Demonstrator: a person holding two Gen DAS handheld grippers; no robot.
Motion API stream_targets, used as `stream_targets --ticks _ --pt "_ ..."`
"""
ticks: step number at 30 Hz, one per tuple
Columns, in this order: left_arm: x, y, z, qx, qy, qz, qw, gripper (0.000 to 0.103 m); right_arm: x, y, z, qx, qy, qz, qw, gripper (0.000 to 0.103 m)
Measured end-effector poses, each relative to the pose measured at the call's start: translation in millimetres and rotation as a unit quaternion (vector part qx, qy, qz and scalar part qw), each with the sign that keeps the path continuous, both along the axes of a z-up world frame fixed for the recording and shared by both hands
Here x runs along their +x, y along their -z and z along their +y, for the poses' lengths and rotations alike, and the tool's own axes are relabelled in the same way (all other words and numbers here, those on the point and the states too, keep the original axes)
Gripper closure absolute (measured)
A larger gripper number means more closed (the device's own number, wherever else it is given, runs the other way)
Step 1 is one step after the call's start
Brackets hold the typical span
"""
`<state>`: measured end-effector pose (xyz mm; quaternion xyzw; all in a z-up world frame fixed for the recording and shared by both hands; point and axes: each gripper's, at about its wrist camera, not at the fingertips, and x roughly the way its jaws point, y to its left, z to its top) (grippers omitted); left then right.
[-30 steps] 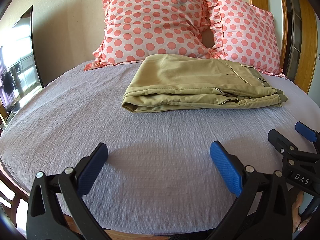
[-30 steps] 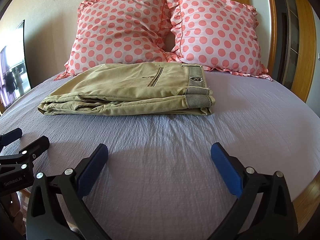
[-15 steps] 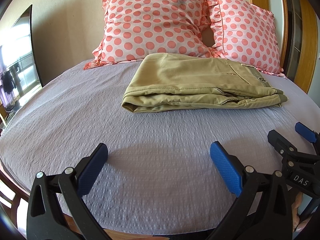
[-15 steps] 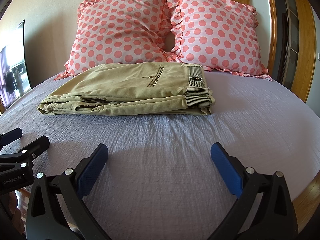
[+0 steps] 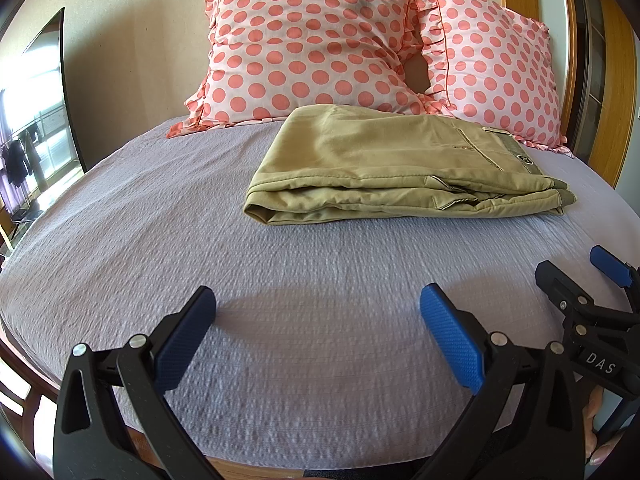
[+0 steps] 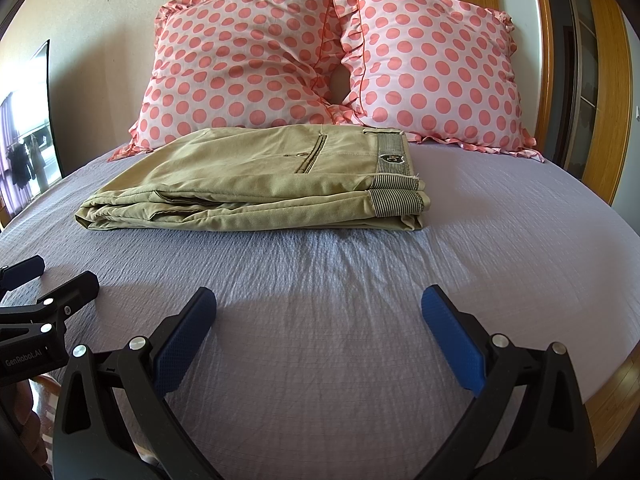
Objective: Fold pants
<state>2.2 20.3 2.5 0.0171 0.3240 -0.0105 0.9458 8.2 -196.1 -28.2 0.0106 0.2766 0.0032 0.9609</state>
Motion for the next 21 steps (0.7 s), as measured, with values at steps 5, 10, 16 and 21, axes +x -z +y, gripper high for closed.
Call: stream_targets --ticks 5,10,16,21 --pt "0.0 0.1 0.1 0.0 0.0 0.0 1.0 0.002 -0.4 0.2 0.1 0.0 0.0 0.0 1.0 0.001" --pt "0.1 -0.4 0.5 0.0 0.001 -0.003 1.0 0.002 0.1 -0.1 0.1 0.0 0.0 0.0 1.0 0.001" --pt "0.8 1.1 1.8 0.001 0.001 -0.004 1.0 0.002 0.2 0.0 0.2 0.0 0.0 0.0 1.0 0.001" --pt "0.7 1.0 1.8 0.0 0.001 -0.004 1.0 0.002 0.2 0.2 0.3 0.0 0.0 0.0 1.0 0.001"
